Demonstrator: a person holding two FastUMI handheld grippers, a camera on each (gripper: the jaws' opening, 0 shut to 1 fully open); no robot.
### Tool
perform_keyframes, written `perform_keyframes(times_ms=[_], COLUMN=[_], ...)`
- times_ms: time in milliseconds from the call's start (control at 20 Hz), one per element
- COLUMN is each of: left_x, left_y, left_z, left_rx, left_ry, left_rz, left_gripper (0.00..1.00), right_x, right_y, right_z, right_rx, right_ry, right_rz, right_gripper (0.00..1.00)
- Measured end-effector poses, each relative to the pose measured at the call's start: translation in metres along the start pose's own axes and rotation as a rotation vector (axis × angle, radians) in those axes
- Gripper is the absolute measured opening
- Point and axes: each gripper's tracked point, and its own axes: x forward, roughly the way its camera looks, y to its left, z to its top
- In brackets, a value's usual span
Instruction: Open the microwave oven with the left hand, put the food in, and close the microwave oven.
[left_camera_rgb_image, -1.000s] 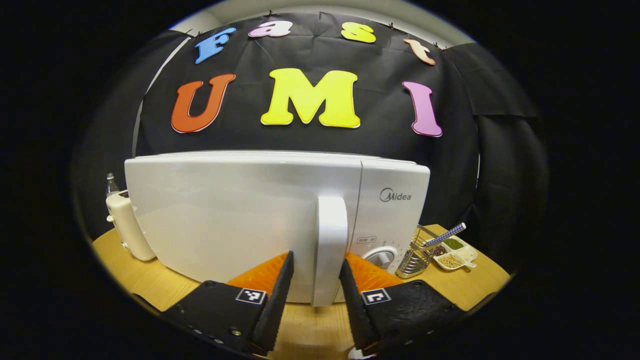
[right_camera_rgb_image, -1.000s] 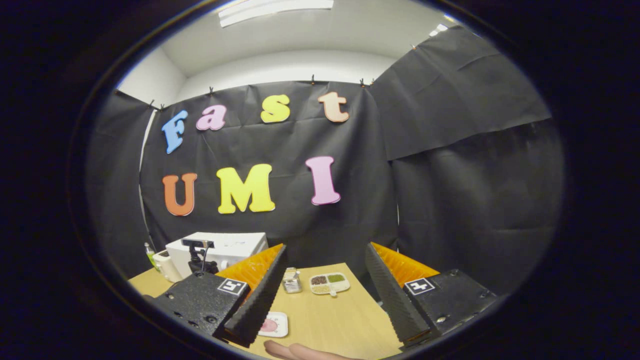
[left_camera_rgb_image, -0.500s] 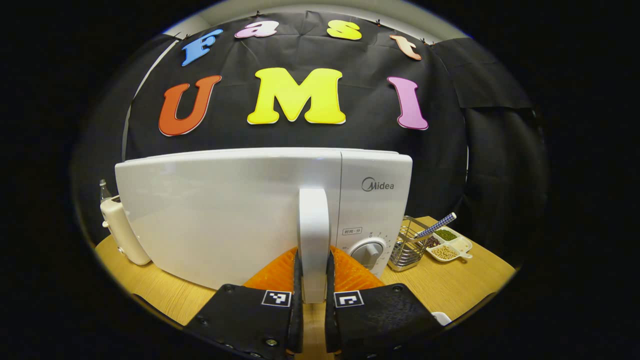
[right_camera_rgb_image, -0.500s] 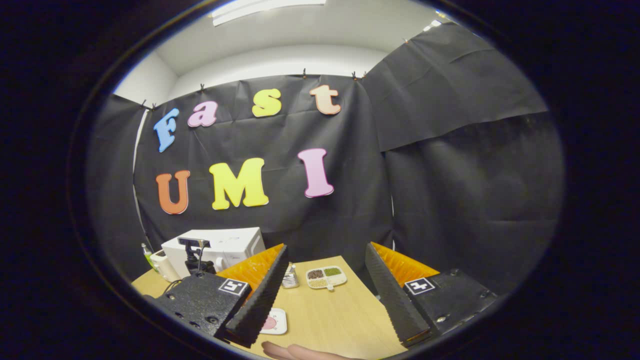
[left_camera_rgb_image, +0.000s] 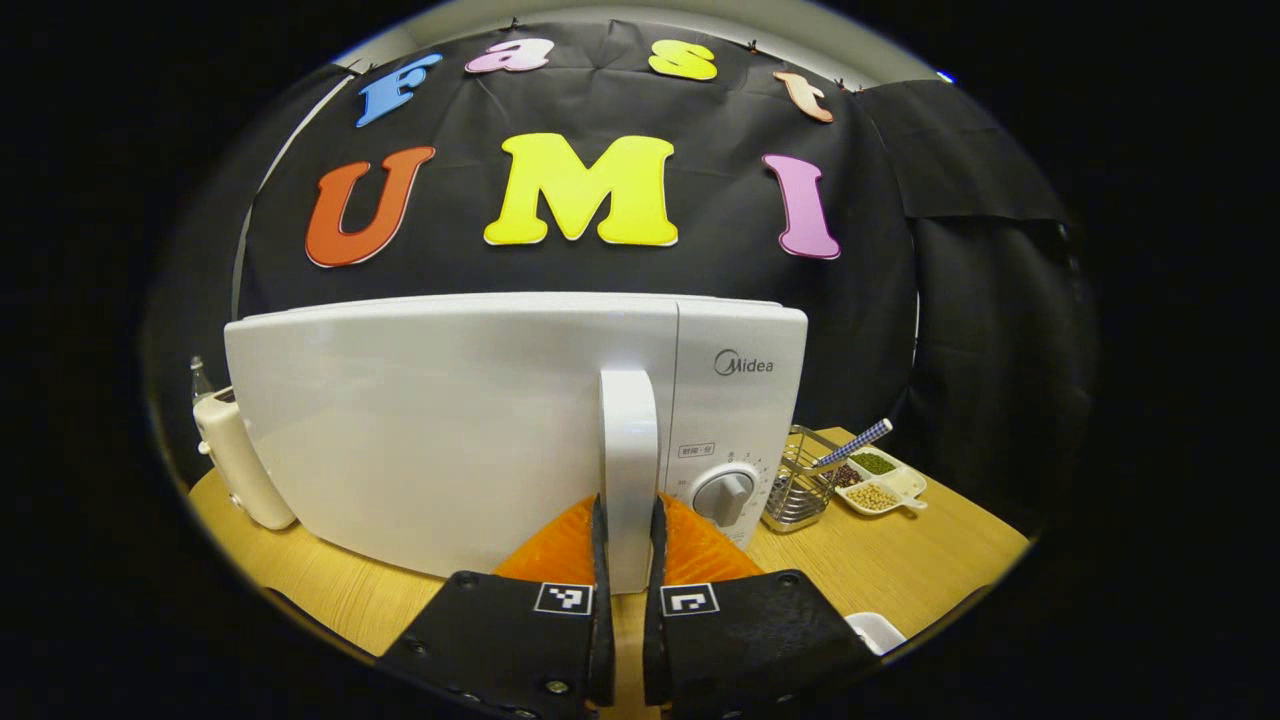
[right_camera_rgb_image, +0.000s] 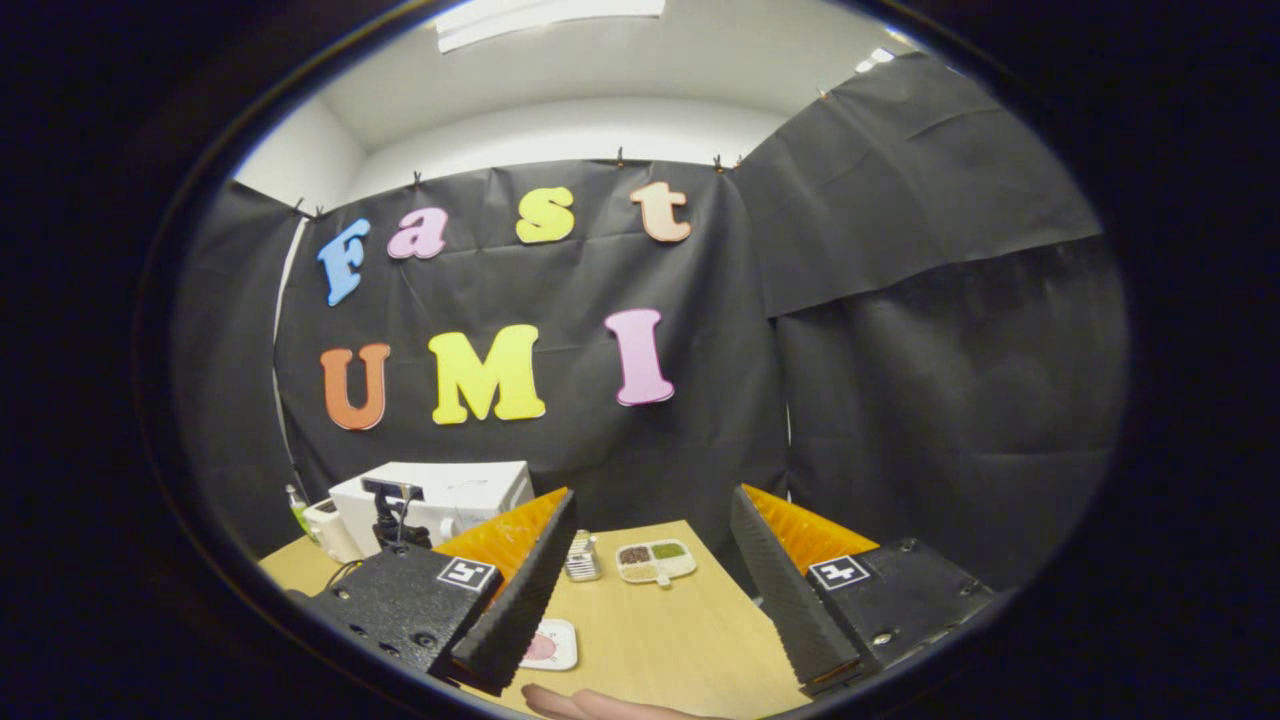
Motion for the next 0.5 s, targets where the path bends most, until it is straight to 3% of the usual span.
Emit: perform_keyframes(times_ms=[300,500], left_x=[-0.014,-0.035], left_y=[0.000,-0.001], left_z=[0.000,-0.006], left_rx=[-0.035,-0.014], left_ry=[-0.001,0.006], left_rz=[0.028,-0.029], left_gripper=[0.11,0.11], right_x=[-0.002,0.000], right_y=[-0.008,-0.014], right_z=[-0.005,-0.009], right_rx=[0.011,0.015], right_ry=[0.012,0.015], right_rz=[-0.006,-0.023], right_gripper=[0.99,0.99])
